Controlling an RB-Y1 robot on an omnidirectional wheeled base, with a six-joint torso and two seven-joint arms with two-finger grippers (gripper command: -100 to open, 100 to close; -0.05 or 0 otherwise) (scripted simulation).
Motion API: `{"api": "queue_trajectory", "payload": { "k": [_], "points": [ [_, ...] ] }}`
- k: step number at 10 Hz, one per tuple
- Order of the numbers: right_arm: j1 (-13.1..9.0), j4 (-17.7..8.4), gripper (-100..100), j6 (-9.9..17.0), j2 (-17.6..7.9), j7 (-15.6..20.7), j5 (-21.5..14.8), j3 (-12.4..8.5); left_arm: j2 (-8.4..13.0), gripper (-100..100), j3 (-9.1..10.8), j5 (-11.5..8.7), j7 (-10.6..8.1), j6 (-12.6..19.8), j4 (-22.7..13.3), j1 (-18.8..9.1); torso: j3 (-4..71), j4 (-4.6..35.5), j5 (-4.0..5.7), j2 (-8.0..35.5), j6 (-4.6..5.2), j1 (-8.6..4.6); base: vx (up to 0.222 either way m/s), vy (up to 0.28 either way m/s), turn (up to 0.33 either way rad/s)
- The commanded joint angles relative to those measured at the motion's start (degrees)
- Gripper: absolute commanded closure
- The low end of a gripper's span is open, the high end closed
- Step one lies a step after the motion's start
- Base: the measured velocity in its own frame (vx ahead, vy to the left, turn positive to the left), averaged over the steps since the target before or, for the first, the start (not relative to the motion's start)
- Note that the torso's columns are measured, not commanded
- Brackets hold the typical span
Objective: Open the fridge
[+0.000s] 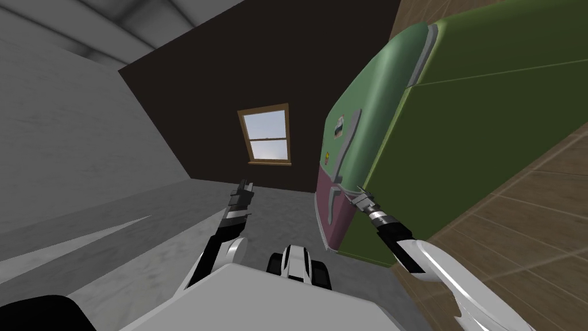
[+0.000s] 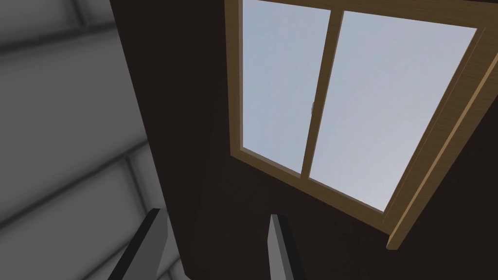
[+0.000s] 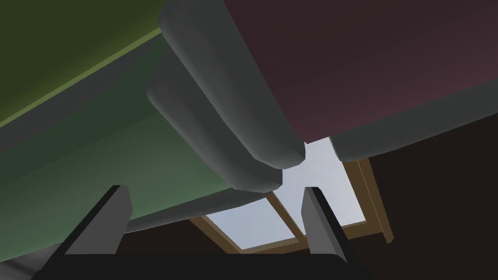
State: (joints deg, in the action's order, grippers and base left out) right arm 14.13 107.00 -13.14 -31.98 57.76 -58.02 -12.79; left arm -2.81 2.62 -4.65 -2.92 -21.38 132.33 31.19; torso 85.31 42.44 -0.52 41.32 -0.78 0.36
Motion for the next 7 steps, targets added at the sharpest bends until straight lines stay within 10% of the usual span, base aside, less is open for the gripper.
{"api": "queue_trajectory", "payload": {
  "k": [1,7],
  "points": [
    [-1.81,-0.57,-100,0.98,-2.26,3.67,-3.56,-0.71,0.0,0,0.0,0.0,0.0,0.0,0.0,0.0,0.05,0.02,-0.04,-0.07,-0.07,0.03,0.029,0.073,-0.016],
    [-2.99,-2.28,-100,1.8,-4.96,8.18,-8.11,-1.36,0.0,0,0.0,0.0,0.0,0.0,0.0,0.0,0.46,-0.18,0.07,-0.82,-0.32,-0.08,0.017,0.05,-0.01]
  ]
}}
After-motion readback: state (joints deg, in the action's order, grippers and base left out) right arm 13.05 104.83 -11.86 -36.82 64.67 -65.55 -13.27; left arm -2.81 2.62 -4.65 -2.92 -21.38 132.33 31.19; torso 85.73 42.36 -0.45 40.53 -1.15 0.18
